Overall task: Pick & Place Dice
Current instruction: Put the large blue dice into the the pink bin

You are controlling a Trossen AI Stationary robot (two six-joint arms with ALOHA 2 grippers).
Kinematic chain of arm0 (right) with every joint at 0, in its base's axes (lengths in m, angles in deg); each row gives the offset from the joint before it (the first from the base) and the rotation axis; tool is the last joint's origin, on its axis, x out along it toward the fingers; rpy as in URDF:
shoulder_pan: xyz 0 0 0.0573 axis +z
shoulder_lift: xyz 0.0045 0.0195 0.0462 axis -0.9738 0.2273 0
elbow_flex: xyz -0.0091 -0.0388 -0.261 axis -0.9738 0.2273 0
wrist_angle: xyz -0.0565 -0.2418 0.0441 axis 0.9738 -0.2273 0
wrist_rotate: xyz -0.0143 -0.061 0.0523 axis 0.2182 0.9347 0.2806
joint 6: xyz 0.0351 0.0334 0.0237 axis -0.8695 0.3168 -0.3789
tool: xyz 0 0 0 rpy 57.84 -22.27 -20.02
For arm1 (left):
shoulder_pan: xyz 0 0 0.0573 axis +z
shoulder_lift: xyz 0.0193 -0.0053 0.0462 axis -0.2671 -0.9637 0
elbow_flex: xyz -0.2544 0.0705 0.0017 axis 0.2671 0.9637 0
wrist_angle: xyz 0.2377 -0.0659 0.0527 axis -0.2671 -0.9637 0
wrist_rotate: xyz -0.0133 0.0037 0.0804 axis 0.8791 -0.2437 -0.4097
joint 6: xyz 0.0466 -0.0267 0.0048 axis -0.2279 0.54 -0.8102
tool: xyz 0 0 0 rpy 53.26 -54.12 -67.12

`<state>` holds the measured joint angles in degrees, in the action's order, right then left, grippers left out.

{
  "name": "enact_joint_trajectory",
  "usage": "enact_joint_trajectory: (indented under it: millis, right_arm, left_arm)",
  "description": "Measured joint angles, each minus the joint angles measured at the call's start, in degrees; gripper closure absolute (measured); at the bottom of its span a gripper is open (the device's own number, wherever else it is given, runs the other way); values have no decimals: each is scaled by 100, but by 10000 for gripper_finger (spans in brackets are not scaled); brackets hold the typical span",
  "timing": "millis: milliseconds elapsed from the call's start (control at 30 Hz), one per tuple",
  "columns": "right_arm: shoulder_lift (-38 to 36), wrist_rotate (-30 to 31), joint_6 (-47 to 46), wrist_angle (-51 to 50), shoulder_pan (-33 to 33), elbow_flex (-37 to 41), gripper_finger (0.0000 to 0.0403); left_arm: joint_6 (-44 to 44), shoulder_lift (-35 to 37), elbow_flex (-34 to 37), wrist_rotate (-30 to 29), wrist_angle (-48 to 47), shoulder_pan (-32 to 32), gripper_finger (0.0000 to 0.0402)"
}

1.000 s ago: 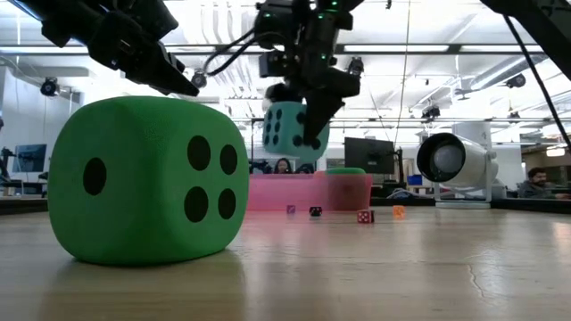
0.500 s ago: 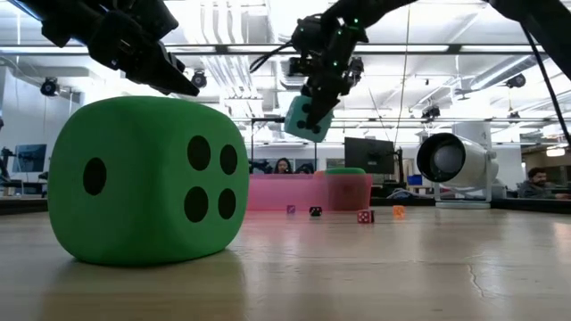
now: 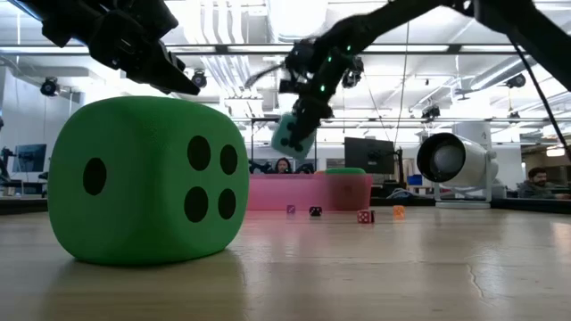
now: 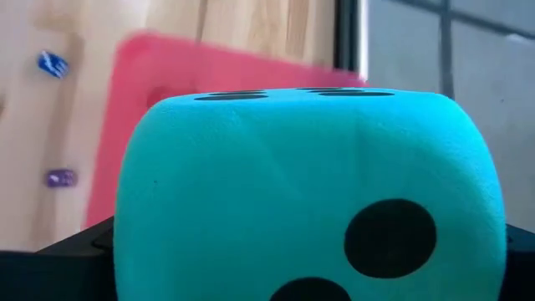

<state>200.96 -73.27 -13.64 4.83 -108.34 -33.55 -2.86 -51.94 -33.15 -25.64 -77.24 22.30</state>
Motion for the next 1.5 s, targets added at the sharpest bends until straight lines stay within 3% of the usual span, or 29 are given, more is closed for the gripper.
enact_joint_trajectory:
  millis: [633, 867, 1233, 1333, 1500]
  right_arm:
    - [1029, 61, 285, 26, -365, -678, 39]
    - [1431, 66, 175, -641, -394, -1190, 39]
    - [1539, 201, 134, -815, -402, -1305, 39]
    - [1497, 218, 129, -856, -402, -1301, 39]
    - [1481, 218, 130, -867, -402, -1299, 39]
  left_arm:
    - [-17, -1, 2, 0, 2, 0, 394]
    - [-17, -2, 1, -2, 0, 1, 394]
    - [51, -1, 1, -10, 13, 1, 394]
    - [220, -2, 0, -340, 170, 0, 394]
    - [500, -28, 0, -1378, 243, 4, 394]
